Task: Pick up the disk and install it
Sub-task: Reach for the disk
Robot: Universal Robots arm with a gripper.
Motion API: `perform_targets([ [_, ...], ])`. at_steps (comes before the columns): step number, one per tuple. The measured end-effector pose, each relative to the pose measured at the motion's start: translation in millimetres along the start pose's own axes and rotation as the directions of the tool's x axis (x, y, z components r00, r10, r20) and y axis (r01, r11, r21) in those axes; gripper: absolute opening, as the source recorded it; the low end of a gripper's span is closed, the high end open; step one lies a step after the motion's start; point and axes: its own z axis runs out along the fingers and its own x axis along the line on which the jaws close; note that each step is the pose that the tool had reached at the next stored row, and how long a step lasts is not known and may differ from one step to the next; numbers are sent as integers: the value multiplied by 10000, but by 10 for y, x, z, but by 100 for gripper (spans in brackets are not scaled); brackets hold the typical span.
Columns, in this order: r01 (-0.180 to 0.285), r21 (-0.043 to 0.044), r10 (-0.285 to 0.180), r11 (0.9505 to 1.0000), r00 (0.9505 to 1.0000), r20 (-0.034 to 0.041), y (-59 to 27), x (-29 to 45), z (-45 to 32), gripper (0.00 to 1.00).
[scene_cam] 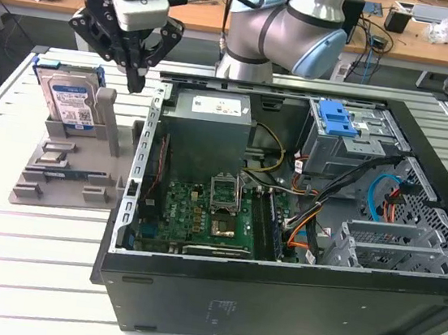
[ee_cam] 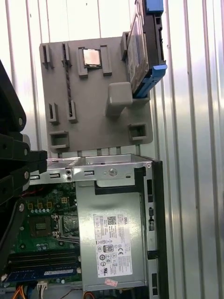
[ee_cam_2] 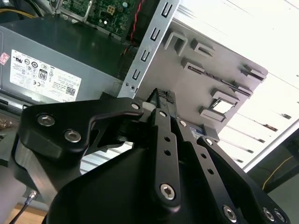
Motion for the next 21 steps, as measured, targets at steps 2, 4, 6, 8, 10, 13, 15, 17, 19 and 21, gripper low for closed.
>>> perform_targets([
  [2, 0, 0, 0, 10000, 10000, -1, -3, 40, -1, 11],
  [4, 0, -1, 0, 10000, 10000, 0, -6, 73, -2, 11],
  [6, 0, -1, 0, 10000, 10000, 1, -9, 116, -3, 11],
  [8, 0, -1, 0, 10000, 10000, 1, -13, 174, -4, 11],
  [10, 0, -1, 0, 10000, 10000, 0, -16, 216, -5, 11],
  [13, 1, 0, -1, 10000, 10000, 0, -21, 282, -7, 11],
  [15, 1, 0, -1, 10000, 10000, 0, -24, 315, -8, 11],
  [17, -1, 0, 1, 10000, 10000, 0, -26, 352, -9, 11],
  [19, 0, 0, 0, 10000, 10000, 0, -29, 382, -10, 11],
  [21, 0, 0, 0, 10000, 10000, 0, -32, 422, -11, 11],
])
